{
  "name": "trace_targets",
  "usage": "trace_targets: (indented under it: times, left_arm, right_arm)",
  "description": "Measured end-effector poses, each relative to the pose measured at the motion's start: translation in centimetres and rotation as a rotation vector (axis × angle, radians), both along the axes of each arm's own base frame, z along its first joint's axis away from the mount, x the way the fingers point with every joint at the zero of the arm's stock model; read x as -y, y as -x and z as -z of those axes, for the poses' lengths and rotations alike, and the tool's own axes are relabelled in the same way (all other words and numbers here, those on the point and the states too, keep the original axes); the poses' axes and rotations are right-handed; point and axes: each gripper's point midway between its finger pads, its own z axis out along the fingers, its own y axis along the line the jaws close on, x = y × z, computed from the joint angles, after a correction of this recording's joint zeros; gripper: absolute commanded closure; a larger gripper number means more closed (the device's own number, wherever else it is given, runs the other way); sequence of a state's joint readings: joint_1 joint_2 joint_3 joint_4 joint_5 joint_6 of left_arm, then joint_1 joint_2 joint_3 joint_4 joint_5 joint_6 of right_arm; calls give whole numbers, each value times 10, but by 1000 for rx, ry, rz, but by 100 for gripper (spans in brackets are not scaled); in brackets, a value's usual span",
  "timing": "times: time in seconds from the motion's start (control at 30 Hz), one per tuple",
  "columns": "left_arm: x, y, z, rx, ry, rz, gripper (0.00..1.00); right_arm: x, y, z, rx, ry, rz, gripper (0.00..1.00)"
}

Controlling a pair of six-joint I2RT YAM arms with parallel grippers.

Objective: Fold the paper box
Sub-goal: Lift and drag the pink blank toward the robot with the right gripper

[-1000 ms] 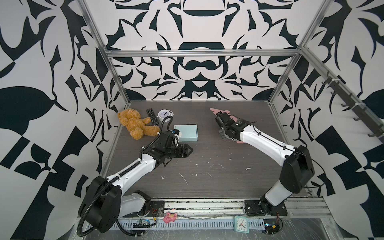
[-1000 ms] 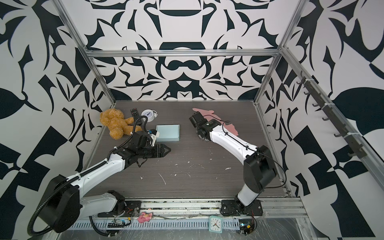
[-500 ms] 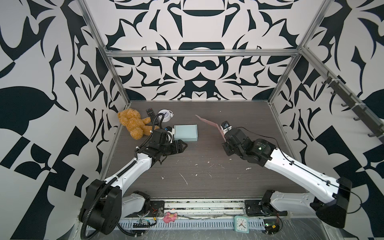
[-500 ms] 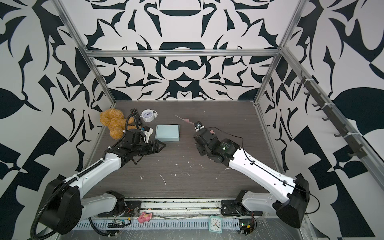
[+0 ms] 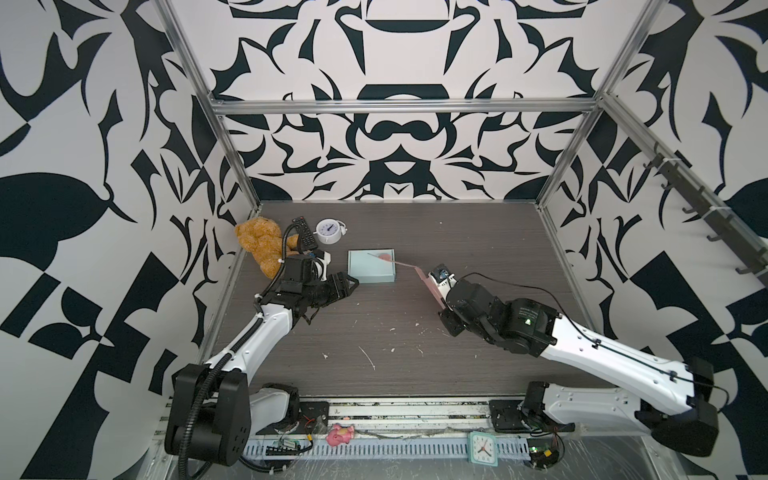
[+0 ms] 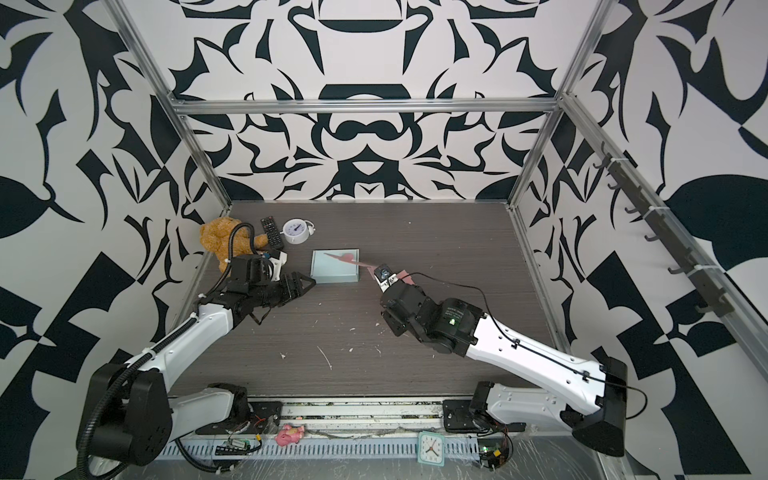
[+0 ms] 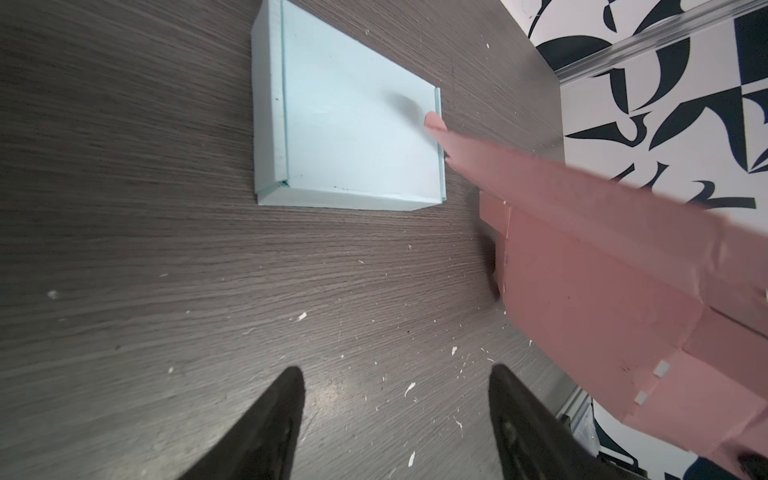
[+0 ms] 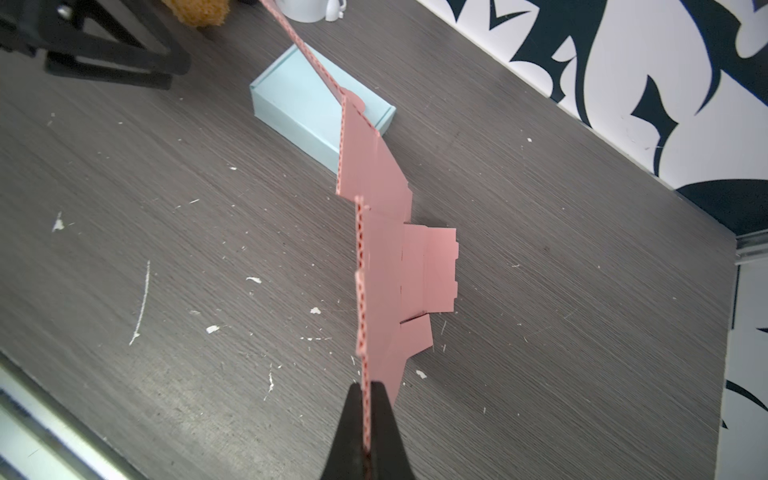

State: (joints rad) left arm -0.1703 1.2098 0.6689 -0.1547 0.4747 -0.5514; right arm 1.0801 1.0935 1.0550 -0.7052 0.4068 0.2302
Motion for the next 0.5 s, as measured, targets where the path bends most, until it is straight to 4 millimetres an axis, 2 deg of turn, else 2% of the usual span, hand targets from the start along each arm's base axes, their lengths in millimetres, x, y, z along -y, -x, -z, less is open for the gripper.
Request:
trace_targets:
  times: [0.13,0.3,0.5]
  left_arm:
    - [-11,-1,1,-13,-32,-20,27]
    - [-17,-6,-14,28,-53,-35,27]
    - [-24,-4,-27,58,-85,-57,27]
  right_arm:
    - [-6,16,-3,1,-8,-52,100]
    - [-10,31,-4,-3,-3,-103,100]
    - [-21,43,14,-29,67,-164,100]
